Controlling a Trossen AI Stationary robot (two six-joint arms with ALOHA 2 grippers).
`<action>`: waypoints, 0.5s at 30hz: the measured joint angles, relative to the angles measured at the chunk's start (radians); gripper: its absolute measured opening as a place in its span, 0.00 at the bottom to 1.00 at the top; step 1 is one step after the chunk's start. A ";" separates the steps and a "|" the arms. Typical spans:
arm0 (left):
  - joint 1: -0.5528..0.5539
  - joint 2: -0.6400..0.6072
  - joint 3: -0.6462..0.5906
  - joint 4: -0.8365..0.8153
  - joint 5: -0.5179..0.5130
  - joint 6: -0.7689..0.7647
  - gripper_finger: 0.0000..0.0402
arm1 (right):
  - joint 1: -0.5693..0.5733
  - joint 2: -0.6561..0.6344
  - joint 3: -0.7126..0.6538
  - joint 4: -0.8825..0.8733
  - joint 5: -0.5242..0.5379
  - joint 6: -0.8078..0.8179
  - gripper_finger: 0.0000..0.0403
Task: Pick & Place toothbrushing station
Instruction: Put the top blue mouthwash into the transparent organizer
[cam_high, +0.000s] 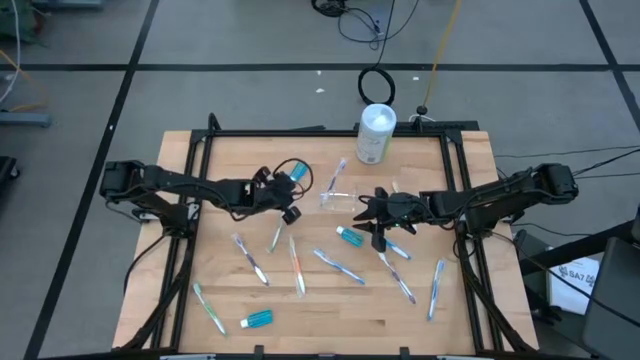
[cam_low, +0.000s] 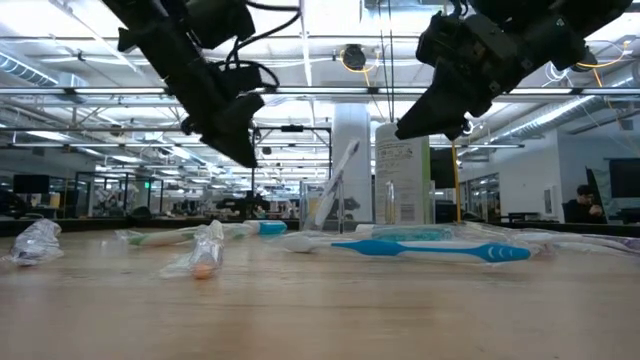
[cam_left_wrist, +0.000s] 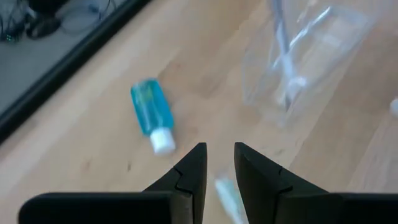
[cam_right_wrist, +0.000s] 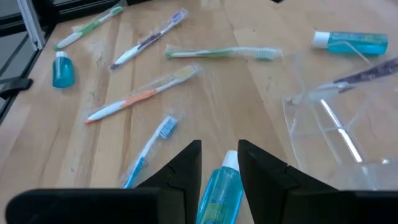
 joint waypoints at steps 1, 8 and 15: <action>-0.001 -0.007 0.000 -0.026 0.004 -0.020 0.22 | -0.002 0.000 0.000 0.000 0.004 0.008 0.24; -0.018 -0.108 -0.001 -0.157 0.103 -0.081 0.22 | -0.019 0.000 0.000 0.000 0.020 0.015 0.24; -0.057 -0.150 0.000 -0.195 0.095 -0.160 0.22 | -0.001 0.030 -0.001 0.000 0.018 0.002 0.26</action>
